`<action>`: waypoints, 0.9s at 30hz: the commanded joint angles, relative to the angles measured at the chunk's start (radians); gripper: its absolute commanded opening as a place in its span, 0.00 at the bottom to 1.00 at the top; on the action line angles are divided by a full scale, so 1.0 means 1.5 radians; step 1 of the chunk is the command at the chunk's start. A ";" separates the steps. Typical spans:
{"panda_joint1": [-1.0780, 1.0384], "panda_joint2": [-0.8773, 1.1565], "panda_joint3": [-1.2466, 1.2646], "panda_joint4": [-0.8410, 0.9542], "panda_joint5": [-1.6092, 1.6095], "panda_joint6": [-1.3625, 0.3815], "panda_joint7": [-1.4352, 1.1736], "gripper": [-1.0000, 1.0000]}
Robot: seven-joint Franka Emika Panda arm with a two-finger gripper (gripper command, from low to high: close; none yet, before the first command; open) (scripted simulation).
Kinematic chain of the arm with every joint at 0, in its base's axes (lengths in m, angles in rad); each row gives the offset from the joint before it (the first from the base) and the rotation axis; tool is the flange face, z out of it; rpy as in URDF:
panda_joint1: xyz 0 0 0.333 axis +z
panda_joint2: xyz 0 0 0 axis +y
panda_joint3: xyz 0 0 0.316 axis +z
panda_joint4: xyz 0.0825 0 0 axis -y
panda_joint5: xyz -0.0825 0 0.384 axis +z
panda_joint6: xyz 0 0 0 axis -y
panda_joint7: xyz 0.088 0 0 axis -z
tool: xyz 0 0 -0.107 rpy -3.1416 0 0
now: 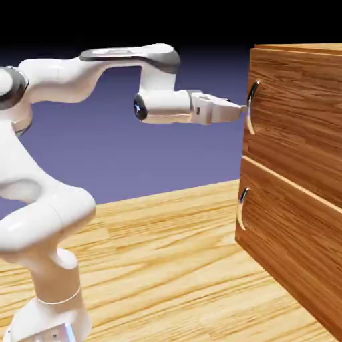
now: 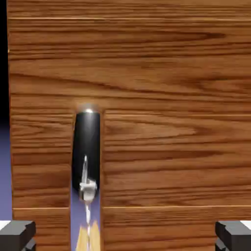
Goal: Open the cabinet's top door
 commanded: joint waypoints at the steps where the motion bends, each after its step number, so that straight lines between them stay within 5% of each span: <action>1: -0.011 -0.003 0.012 0.006 0.029 -0.001 -0.021 0.50; 11: -0.172 0.019 0.132 0.122 0.113 -0.009 -0.078 0.50; 12: -0.172 0.019 0.132 0.122 0.113 -0.009 -0.078 0.00; 27: 0.166 0.152 -0.130 -0.040 0.113 -0.069 -0.288 0.00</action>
